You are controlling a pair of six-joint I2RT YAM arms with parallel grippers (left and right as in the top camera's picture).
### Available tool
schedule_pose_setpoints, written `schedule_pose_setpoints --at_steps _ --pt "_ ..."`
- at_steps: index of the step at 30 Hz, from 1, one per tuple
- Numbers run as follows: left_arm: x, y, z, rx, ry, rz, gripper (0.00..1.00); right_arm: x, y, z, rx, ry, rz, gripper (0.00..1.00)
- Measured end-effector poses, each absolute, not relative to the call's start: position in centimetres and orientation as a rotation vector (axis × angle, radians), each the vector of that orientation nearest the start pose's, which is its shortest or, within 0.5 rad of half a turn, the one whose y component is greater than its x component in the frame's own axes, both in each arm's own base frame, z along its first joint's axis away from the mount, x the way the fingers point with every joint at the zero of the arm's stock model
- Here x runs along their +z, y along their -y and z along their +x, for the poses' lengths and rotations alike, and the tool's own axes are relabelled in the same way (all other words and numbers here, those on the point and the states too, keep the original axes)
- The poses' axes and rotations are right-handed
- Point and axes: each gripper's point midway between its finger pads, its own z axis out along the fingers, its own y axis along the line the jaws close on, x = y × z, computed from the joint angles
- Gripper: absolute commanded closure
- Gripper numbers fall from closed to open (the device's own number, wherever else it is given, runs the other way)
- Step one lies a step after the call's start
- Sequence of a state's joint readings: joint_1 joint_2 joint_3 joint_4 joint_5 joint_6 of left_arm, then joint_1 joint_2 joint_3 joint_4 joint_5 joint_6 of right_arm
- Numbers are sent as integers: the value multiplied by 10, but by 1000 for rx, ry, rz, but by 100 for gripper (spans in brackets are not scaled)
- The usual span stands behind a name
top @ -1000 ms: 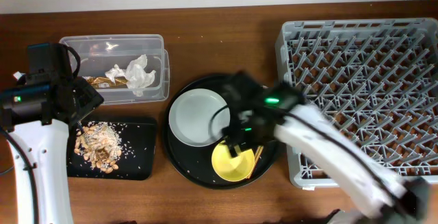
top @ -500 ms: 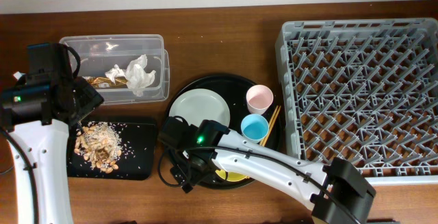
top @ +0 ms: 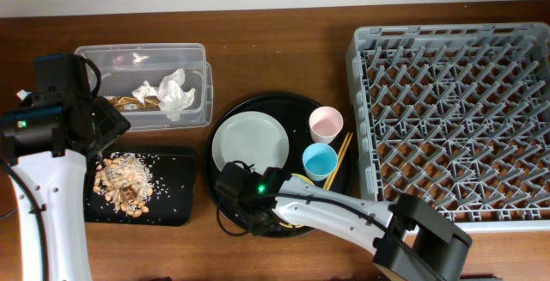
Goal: Sort waste into correct bins and load items into the dishwasher rack
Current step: 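Lift the yellow cup and carry it over the dish rack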
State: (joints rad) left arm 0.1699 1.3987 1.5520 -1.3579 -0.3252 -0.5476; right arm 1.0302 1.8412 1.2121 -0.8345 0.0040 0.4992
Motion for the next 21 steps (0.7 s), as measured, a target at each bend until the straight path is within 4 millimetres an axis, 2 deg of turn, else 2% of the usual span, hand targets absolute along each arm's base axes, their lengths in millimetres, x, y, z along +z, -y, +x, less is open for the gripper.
schedule_pose_setpoints --at_steps 2,3,6,9,11,12,13,15,16,17,19,21 --pt "249 -104 279 341 -2502 -1026 0 28 -300 182 106 -2949 -801 77" --pt "249 -104 279 342 -2502 -1026 1 28 -300 182 103 -2948 -797 85" --pt "249 -104 279 341 -2502 -1026 0 28 -300 181 108 -2954 -791 95" --pt "249 -104 279 341 -2502 -1026 0 30 -295 177 82 -2981 -795 96" --pt "249 -104 279 341 -2502 -1026 1 46 -294 175 52 -3008 -801 96" --pt "249 -104 279 342 -2502 -1026 0 57 -303 180 90 -2988 -796 96" --pt "249 -104 279 342 -2502 -1026 0 69 -302 180 67 -3009 -799 96" --pt "249 -103 279 341 -2503 -1026 1 114 -305 191 87 -2996 -819 96" --pt "249 -104 280 340 -2500 -1026 1 128 -305 194 93 -2993 -816 96" --pt "249 -104 280 341 -2500 -1026 1 155 -303 205 126 -2970 -789 96" --pt "249 -104 279 342 -2502 -1026 0 204 -284 233 191 -2920 -685 96" --pt "249 -104 279 341 -2502 -1026 1 242 -254 260 235 -2854 -594 96"
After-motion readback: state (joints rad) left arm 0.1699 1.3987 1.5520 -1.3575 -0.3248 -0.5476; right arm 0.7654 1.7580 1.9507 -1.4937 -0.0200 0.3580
